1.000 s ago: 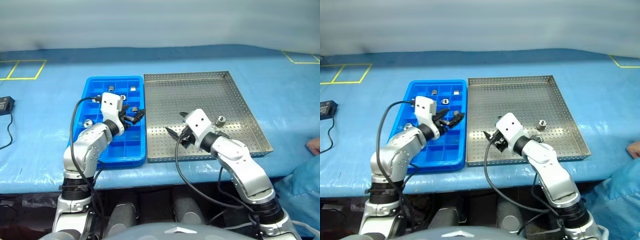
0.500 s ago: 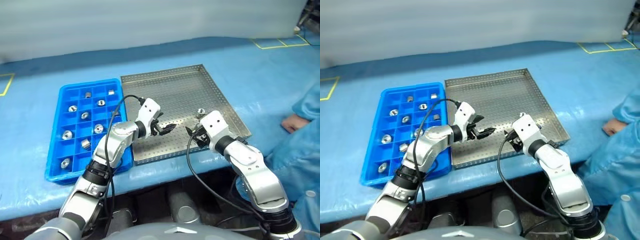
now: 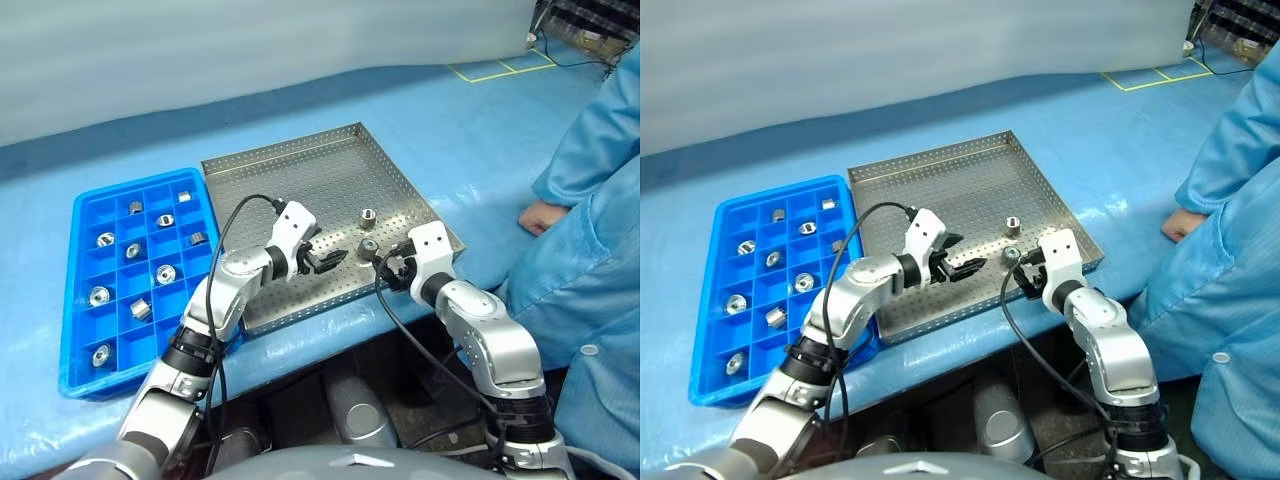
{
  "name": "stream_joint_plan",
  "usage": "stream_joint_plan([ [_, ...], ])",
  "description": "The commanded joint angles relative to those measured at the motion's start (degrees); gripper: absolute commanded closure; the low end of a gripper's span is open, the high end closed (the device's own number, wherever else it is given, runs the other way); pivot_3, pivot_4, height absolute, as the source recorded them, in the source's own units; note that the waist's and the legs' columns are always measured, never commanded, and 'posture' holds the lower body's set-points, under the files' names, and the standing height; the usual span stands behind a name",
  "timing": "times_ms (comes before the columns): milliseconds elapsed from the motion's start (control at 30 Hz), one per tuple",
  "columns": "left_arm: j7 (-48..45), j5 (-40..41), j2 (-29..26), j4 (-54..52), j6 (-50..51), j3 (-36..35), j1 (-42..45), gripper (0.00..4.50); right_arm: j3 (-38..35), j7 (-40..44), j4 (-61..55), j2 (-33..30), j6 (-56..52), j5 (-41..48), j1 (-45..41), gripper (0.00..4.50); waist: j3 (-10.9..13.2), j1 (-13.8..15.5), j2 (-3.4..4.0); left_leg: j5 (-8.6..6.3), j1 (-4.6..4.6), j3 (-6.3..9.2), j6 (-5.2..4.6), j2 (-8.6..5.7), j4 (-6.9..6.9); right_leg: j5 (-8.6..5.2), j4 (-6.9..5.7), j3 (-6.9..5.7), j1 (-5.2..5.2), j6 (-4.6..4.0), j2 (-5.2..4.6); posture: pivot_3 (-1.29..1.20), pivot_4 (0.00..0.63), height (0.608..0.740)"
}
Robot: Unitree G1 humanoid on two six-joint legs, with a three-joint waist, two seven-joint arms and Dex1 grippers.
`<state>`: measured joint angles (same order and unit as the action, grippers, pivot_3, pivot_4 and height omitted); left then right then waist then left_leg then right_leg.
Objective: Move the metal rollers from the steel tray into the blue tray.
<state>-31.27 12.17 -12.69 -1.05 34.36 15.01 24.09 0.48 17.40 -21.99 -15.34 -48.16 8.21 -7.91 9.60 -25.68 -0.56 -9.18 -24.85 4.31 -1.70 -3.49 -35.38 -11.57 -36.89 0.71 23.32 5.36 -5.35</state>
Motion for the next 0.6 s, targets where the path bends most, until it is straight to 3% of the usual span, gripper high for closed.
stream_joint_plan([
  [33, 0.8, 0.1, 0.0, -3.6, -0.1, -1.5, -0.7, 0.53, -0.2, 0.4, 0.1, 0.2, 0.3, 1.2, -1.9, 0.60, 0.0, 0.1, 0.00, 0.00, 0.00, 0.00, 0.00, 0.00, 0.00, 0.00, 0.00, 0.00, 0.01, 0.00, 0.00, -0.43, 0.150, 0.740],
  [500, 3.3, 0.2, -0.3, -6.4, 1.2, -3.0, -2.9, 0.53, 0.5, 0.9, 8.6, 1.8, 1.4, 2.5, -5.9, 0.60, 0.0, 1.6, 0.00, -0.01, 0.00, -0.03, 0.02, 0.00, 0.01, 0.06, 0.03, 0.06, 0.03, 0.10, 0.01, -0.39, 0.150, 0.740],
  [600, 3.6, 0.1, -0.4, -6.7, 1.5, -3.1, -3.2, 0.48, 0.3, 0.6, 9.4, 2.2, 1.7, 2.4, -6.3, 1.57, 0.0, 1.6, -0.01, -0.02, 0.05, -0.04, 0.03, 0.00, -0.05, 0.10, 0.05, 0.05, -0.02, 0.13, -0.03, -0.38, 0.150, 0.740],
])
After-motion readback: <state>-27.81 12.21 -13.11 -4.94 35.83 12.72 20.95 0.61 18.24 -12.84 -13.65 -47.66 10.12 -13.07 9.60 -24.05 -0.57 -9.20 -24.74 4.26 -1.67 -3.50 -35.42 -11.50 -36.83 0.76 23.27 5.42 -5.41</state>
